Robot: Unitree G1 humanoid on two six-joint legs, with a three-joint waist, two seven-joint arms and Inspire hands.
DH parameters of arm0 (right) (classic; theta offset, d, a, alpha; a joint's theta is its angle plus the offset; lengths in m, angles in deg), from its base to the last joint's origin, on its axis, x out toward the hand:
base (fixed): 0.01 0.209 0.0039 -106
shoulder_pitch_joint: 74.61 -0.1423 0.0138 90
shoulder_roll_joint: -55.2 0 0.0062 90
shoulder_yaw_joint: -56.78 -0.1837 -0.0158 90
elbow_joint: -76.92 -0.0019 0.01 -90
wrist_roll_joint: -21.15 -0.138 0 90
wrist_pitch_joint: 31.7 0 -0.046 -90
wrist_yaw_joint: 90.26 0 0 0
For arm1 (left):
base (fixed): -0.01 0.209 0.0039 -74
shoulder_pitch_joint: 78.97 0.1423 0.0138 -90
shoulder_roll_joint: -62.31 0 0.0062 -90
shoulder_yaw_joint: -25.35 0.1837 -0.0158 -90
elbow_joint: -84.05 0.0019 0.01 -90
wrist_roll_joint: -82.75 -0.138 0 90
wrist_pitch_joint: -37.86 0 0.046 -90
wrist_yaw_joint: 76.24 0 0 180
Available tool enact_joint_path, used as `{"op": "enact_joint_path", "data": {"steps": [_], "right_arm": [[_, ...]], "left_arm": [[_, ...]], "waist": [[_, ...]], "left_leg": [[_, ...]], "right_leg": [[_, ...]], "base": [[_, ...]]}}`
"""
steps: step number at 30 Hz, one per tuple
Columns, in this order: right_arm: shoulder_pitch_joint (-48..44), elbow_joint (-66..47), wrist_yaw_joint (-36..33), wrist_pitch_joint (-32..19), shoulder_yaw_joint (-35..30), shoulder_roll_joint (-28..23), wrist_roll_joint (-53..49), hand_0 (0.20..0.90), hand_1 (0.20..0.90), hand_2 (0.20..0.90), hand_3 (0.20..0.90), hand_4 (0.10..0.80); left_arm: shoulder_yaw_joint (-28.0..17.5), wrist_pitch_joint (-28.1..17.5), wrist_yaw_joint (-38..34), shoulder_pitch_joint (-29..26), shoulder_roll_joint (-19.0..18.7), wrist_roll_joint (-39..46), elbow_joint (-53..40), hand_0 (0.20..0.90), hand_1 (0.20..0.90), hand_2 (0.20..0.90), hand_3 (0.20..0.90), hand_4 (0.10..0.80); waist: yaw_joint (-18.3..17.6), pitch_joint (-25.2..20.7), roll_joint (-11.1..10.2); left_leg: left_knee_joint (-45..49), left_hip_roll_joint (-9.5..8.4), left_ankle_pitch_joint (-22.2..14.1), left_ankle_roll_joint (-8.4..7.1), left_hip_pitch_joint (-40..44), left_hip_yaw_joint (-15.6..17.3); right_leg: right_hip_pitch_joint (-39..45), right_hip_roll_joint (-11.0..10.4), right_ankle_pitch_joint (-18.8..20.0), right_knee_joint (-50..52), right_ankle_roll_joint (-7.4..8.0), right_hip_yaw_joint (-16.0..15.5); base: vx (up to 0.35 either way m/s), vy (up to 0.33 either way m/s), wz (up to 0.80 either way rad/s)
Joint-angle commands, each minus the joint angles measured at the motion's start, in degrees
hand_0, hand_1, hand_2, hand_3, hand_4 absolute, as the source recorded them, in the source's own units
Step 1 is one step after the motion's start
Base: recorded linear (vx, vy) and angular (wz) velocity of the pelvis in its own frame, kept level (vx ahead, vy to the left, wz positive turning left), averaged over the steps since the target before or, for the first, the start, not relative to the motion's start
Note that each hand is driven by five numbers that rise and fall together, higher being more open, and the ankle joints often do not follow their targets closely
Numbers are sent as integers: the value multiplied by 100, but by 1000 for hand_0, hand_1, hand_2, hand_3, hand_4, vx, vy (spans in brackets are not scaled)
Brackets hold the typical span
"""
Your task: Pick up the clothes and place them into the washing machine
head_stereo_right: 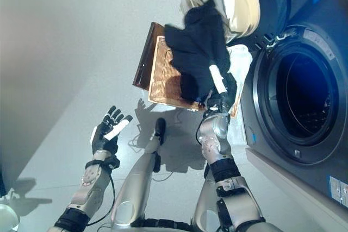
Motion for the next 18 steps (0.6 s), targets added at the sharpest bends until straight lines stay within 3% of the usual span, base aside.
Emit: {"op": "enact_joint_path", "data": {"steps": [1,12,18], "right_arm": [[194,-952,478,-1040,-616,-25,-746,200,200,200,200,300],[363,-774,682,-1543,-1173,338,-1881,200,200,200,200,300],[396,-405,577,-1683,-1484,290,-2109,200,200,200,200,300]], "left_arm": [[100,-254,53,220,-7,142,-315,900,900,900,900,800],[195,-192,182,301,45,287,-151,900,900,900,900,800],[190,-195,248,344,29,342,-132,900,900,900,900,800]], "waist": [[-59,-434,293],[-160,-457,515],[-226,-499,621]], "left_leg": [[778,51,-1002,-153,-54,168],[869,28,-1110,-148,-31,259],[877,18,-1101,-152,-63,315]], "right_leg": [[32,113,28,-204,-416,175],[9,113,-50,-119,-429,298],[-35,119,-20,-122,-434,376]], "base": [[17,1,-7],[-2,1,-4],[-5,4,-3]]}}
